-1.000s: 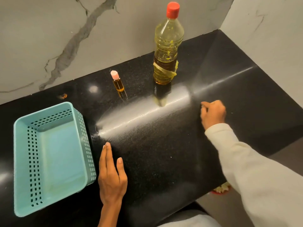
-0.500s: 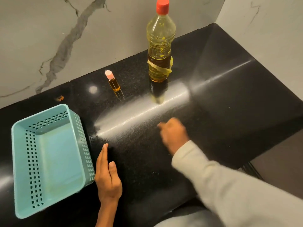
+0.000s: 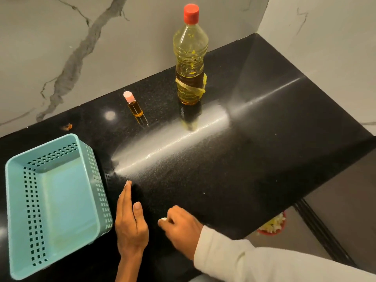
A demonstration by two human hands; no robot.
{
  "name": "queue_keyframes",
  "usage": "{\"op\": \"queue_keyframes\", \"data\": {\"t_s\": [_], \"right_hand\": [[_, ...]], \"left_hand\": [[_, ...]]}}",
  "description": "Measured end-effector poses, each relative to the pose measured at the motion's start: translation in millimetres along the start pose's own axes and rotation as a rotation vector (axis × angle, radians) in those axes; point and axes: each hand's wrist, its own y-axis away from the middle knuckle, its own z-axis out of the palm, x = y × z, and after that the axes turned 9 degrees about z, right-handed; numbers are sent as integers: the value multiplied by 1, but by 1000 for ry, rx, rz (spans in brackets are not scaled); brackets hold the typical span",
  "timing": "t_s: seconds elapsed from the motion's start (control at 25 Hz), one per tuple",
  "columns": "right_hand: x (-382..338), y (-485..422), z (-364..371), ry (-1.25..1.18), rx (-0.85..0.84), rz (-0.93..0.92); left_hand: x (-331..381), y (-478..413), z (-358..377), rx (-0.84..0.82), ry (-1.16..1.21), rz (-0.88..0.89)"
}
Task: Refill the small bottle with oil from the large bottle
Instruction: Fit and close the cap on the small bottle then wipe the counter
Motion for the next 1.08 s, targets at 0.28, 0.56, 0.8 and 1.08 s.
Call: {"op": "queue_keyframes", "data": {"t_s": [0.28,0.56,0.8,1.08], "right_hand": [[177,-71,-164,222,704,485],[65,-20,-44,7,291,253],[105,-20,-72,148,457,149],[199,-65,-176,276,657,662]], "left_hand": [[3,0,-1,-2,9,-16],[3,0,-1,-1,18,-23],[4,0,-2,0,23,-26],[5,1,-4,3,31,-52]]}}
